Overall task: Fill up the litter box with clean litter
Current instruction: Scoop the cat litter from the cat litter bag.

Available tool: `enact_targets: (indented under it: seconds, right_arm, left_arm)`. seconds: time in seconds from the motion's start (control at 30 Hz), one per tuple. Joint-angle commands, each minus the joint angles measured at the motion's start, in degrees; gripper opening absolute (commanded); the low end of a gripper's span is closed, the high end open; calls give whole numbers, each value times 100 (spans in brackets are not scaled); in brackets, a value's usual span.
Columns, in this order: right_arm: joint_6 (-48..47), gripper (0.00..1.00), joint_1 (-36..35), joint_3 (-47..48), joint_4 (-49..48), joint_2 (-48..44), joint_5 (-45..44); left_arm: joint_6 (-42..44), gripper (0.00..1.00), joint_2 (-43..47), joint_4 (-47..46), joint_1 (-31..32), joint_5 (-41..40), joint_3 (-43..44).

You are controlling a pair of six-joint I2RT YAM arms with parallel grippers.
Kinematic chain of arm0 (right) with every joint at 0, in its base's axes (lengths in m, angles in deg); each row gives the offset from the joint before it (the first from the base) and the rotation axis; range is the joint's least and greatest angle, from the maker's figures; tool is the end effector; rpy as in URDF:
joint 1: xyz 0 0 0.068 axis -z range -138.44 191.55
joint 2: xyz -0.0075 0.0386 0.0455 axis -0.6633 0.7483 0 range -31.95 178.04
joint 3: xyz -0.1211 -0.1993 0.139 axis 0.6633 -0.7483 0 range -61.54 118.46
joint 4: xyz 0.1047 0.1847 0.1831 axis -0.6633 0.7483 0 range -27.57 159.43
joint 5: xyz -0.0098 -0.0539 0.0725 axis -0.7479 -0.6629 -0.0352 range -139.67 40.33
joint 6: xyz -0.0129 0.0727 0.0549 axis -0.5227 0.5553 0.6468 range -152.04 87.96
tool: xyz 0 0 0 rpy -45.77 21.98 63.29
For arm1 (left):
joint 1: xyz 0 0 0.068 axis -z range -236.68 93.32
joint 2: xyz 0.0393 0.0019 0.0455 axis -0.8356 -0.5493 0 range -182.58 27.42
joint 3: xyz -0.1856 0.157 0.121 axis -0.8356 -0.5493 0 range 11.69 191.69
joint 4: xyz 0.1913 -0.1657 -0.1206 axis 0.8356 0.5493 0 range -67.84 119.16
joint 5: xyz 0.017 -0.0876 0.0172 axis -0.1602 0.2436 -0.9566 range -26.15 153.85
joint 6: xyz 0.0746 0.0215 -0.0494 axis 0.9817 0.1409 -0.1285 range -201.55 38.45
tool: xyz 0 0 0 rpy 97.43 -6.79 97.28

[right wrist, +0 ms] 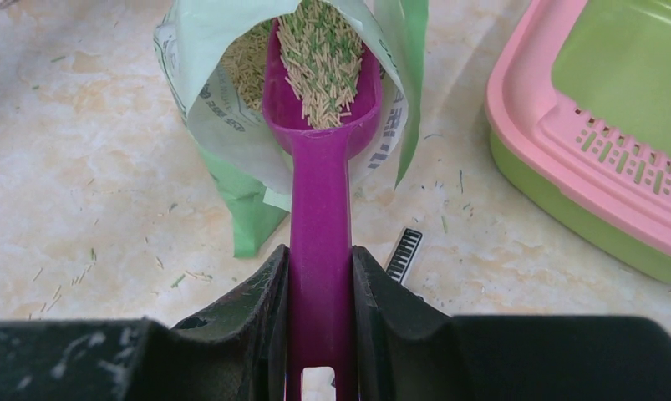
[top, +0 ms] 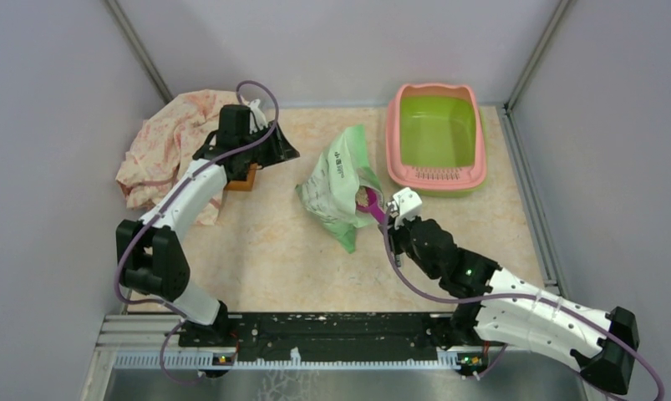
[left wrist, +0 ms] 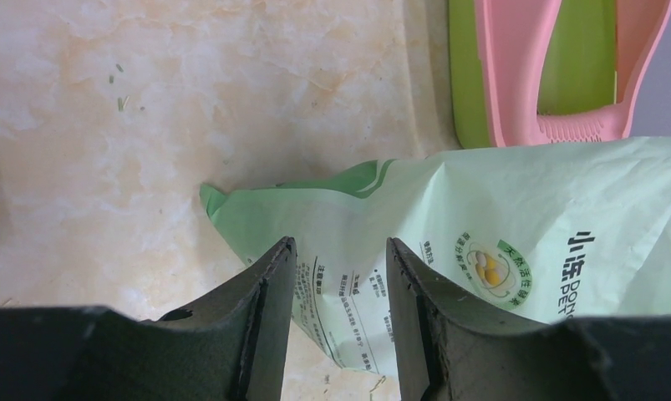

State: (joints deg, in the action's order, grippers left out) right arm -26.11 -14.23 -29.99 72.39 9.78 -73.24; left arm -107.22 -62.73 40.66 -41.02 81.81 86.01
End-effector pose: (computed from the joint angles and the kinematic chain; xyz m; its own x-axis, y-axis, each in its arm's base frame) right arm 0.1601 0.1766 0.2491 -0.2490 -0.1979 -0.9481 -0.5239 0.8509 -0.0400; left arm 0.3956 -0.1374 0.2756 -0.7068 -0.2300 -0.6690 0.2170 0.8296 -0.5144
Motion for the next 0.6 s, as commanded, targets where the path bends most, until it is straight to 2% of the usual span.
enact_targets:
  seconds: [0.0,0.13,0.23,0.57]
  right_arm:
    - [-5,0,-322,62,-349,-473,-849]
    - [-32,0,-381,-201,-937,-412,-986]
    - [28,0,-380,-150,-946,-294,-1106]
    - [-44,0,-380,-304,-684,-1444,-1192]
  left_arm:
    - [27,50,189,199,38,134,303]
    - [-25,50,185,207,42,217,380]
    - [5,50,159,269,41,208,413]
    - [114,50,215,249,32,177,294]
